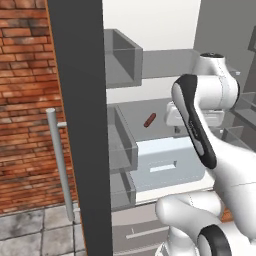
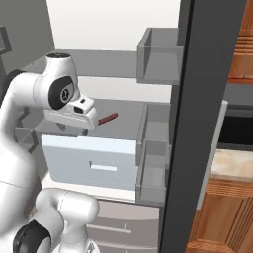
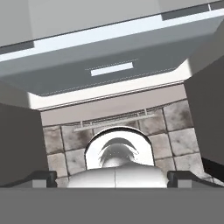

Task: Retrieve the sausage and cheese from the fridge and place them on the cutting board on the counter.

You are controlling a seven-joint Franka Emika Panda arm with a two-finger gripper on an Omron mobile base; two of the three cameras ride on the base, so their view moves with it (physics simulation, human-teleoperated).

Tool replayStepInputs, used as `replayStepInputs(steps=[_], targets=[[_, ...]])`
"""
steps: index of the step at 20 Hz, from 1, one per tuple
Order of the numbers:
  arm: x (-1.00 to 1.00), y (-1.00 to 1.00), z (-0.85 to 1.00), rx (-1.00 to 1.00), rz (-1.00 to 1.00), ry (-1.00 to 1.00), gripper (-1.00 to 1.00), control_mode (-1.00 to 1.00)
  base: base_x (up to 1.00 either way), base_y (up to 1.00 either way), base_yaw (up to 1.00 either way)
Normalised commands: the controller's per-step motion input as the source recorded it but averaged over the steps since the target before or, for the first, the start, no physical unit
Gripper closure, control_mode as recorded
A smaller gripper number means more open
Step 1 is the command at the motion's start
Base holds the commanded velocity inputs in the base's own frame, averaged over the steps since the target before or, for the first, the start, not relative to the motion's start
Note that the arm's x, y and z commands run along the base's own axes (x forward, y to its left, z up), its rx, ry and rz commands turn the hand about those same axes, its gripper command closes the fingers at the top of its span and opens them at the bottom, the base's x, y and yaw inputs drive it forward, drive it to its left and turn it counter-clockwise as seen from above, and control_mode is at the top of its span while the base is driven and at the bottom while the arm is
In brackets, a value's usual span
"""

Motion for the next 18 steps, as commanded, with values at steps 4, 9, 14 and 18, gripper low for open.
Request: replayStepInputs(steps=[4,9,14,18], targets=[[0.36,0.13,-0.6,0.0,0.0,-0.04,-1.0,-1.0,0.0,0.0,0.0],[0.26,0.12,-0.21,0.0,0.0,-0.06,-1.0,-1.0,0.0,0.0,0.0],[0.48,0.02,0.0,0.0,-0.03,-0.01,-1.0,-1.0,0.0,0.0,0.0],[0.47,0.07,-0.02,0.0,-0.05,-0.11,-1.0,-1.0,0.0,0.0,0.0]])
